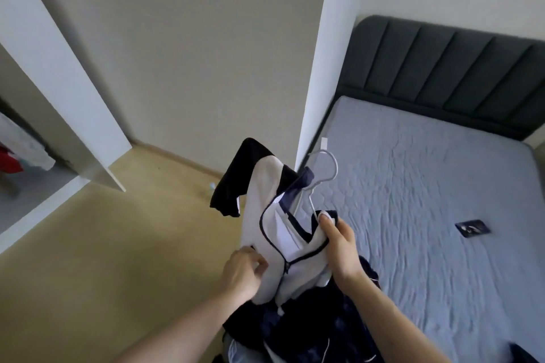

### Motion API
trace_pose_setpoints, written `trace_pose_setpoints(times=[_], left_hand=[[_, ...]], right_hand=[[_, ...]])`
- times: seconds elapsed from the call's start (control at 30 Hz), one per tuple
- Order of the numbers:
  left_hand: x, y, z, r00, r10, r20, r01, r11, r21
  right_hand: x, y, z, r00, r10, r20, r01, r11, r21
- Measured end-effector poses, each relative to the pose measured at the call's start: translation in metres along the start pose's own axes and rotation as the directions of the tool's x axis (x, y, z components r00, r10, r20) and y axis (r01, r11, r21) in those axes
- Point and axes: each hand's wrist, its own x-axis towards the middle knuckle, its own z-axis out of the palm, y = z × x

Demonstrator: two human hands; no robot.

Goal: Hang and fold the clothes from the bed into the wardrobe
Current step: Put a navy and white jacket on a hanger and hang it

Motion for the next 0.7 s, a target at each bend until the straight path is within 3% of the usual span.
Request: trace_pose_setpoints(times=[0.1,0.3,0.5,0.6,0.7], left_hand=[[0.032,-0.010,0.033,0.996,-0.071,0.060,0.073,0.997,-0.023],[0.062,-0.061,0.139,0.944,-0.042,0.326,0.004,0.993,0.117],[0.098,-0.099,0.251,0.869,0.020,0.494,-0.123,0.976,0.177],[0.111,-0.106,0.299,0.846,0.095,0.525,-0.213,0.962,0.169],[0.120,-0.105,0.343,0.815,0.158,0.558,-0.312,0.931,0.192]], right_hand=[[0.025,0.053,-0.007,0.985,0.135,-0.108,-0.131,0.991,0.040],[0.075,0.196,-0.063,0.874,0.355,-0.331,-0.355,0.933,0.063],[0.099,0.351,-0.139,0.671,0.534,-0.514,-0.582,0.809,0.081],[0.104,0.408,-0.161,0.573,0.558,-0.600,-0.626,0.771,0.119],[0.104,0.447,-0.179,0.532,0.523,-0.665,-0.635,0.767,0.094]])
